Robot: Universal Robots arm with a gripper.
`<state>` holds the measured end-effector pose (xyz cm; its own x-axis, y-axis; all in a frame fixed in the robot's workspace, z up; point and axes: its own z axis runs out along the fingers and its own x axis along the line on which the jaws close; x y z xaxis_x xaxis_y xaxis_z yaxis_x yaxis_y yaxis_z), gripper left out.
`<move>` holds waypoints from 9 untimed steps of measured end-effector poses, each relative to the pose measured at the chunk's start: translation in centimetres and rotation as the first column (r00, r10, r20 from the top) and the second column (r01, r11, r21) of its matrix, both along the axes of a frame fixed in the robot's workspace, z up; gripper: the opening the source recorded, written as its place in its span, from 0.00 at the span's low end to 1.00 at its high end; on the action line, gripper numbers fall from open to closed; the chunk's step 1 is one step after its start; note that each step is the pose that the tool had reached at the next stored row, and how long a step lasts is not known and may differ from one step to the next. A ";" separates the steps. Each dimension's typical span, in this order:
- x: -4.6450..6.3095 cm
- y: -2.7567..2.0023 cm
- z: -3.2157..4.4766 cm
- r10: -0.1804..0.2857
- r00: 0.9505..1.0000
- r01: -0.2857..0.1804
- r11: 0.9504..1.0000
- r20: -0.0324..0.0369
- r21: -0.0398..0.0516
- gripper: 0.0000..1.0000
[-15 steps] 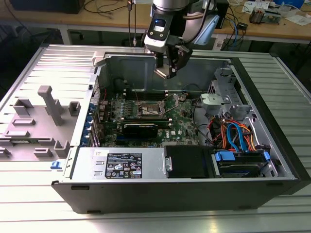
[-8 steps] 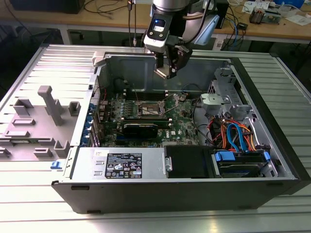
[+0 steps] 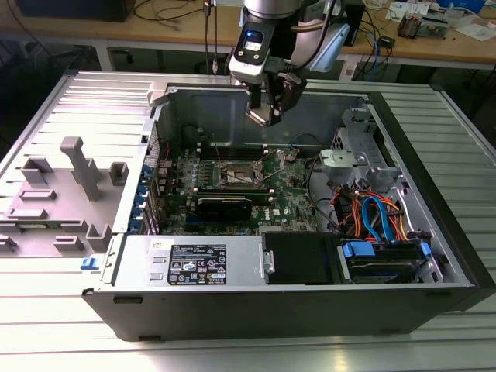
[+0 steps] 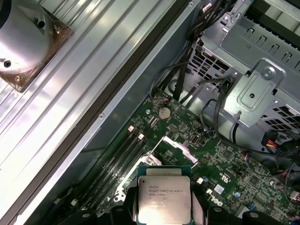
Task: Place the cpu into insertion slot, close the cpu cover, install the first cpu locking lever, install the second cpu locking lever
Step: 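Place the cpu into insertion slot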
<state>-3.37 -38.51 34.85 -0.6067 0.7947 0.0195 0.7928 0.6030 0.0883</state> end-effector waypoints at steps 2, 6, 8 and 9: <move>0.0 0.00 -0.01 -0.002 1.000 0.002 1.000 0.000 0.000 0.55; 0.0 -0.02 -0.05 -0.013 1.000 0.013 1.000 0.000 0.000 0.55; 0.0 -0.02 -0.06 -0.015 1.000 0.015 1.000 0.000 0.000 0.55; 0.0 -0.03 -0.07 -0.017 1.000 0.017 1.000 0.000 0.000 0.55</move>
<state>-3.37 -38.54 34.78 -0.5931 0.8049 0.0195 0.8029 0.5895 0.0884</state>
